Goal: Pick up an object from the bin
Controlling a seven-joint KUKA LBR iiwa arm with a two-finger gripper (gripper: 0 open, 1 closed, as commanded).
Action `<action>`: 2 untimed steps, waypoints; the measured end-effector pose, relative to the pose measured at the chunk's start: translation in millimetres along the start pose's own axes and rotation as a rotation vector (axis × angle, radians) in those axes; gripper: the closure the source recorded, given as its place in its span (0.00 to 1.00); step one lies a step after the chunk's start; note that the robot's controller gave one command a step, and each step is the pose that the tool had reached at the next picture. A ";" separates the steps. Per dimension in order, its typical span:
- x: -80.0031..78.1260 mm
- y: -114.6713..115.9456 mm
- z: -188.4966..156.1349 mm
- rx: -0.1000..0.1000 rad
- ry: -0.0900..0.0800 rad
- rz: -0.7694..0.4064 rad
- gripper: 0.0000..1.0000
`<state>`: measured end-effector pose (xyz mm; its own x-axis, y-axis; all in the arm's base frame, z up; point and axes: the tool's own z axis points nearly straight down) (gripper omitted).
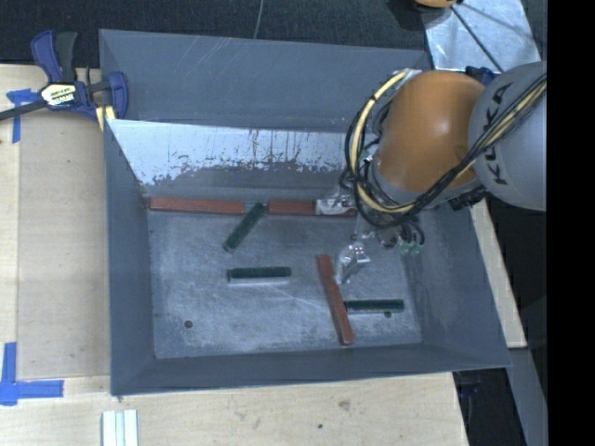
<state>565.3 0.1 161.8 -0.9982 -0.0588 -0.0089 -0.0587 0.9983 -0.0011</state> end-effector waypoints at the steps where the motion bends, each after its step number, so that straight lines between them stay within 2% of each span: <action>1: -15.7 4.5 35.9 -0.001 0.005 -0.250 0.00; 2: -20.8 37.6 85.1 0.000 -0.006 -0.185 1.00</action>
Offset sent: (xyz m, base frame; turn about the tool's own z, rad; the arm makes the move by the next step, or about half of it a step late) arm 0.0140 0.0398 -0.0918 -0.1871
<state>584.6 38.8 76.8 -0.9704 -0.2412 -0.0149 -0.2412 0.9705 -0.0038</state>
